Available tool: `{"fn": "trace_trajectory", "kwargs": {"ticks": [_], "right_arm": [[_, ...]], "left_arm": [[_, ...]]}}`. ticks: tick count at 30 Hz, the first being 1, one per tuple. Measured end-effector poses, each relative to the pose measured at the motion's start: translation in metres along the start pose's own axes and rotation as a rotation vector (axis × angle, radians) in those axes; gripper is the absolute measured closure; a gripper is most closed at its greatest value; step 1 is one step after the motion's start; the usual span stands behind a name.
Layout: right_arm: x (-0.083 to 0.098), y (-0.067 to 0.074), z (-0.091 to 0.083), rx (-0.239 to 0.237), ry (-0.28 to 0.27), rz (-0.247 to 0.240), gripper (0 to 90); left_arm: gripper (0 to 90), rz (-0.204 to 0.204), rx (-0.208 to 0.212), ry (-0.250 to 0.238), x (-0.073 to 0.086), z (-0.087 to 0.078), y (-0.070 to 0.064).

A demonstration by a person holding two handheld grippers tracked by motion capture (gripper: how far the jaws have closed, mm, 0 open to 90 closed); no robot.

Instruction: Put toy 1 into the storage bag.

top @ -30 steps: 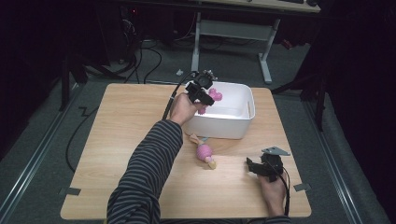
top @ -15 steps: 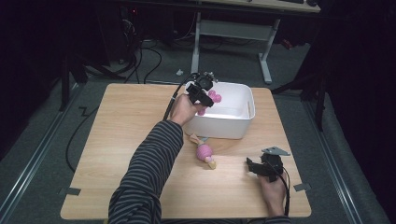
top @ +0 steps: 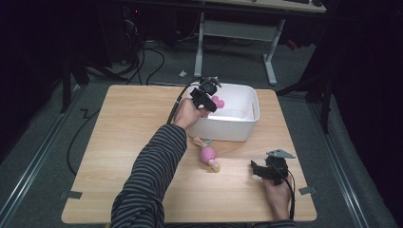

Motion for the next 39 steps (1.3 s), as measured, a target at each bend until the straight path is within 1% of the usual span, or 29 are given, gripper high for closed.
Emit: {"fn": "trace_trajectory", "kwargs": {"ticks": [5,8,11,12,13,15,18,22,29,32,37,39], "right_arm": [[0.0,0.0,0.0,0.0,0.0,0.0,21.5],[0.0,0.0,0.0,0.001,0.0,0.003,21.4],[0.0,0.0,0.0,0.0,0.001,0.002,21.4],[0.0,0.0,0.0,0.0,0.0,0.002,21.4],[0.0,0.0,0.0,0.0,0.001,0.002,21.4],[0.0,0.0,0.0,-0.001,0.0,-0.001,21.4],[0.0,0.0,0.0,-0.002,-0.001,-0.002,21.3],[0.0,0.001,0.0,-0.003,0.0,-0.002,21.3],[0.0,0.001,0.0,-0.002,-0.002,-0.002,21.3],[0.0,0.001,0.0,-0.002,-0.002,-0.001,21.3],[0.0,0.001,0.0,-0.002,-0.002,-0.001,21.3],[0.0,0.001,0.0,-0.002,-0.002,-0.001,21.3]], "left_arm": [[57.9,-0.003,0.003,0.006,0.001,0.001,0.0],[57.5,-0.005,-0.006,0.018,0.002,0.002,0.001],[56.4,-0.01,-0.001,0.029,0.004,0.004,0.0],[56.1,-0.006,-0.005,0.029,0.004,0.003,0.0],[54.9,-0.01,0.001,0.031,0.005,0.003,-0.001],[51.7,-0.01,-0.005,0.04,0.006,0.003,0.0],[49.0,-0.022,-0.004,0.032,0.007,0.001,0.002],[44.0,-0.023,0.0,0.005,0.008,-0.007,0.003],[40.1,-0.019,0.019,-0.08,0.006,-0.033,0.003],[39.6,-0.013,0.018,-0.102,0.008,-0.041,0.003],[39.7,-0.019,0.017,-0.14,0.015,-0.051,0.006],[39.8,-0.02,0.015,-0.147,0.019,-0.054,0.007]]}}
Point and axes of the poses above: each handheld gripper's, and its own axes: z roughly forward along the jaws, x roughly out of its underside, y roughly to its left, the point moved 9 cm from there along z, roughly forward along the jaws, and after that the axes turned 5 degrees about y, right-handed, at the moved point
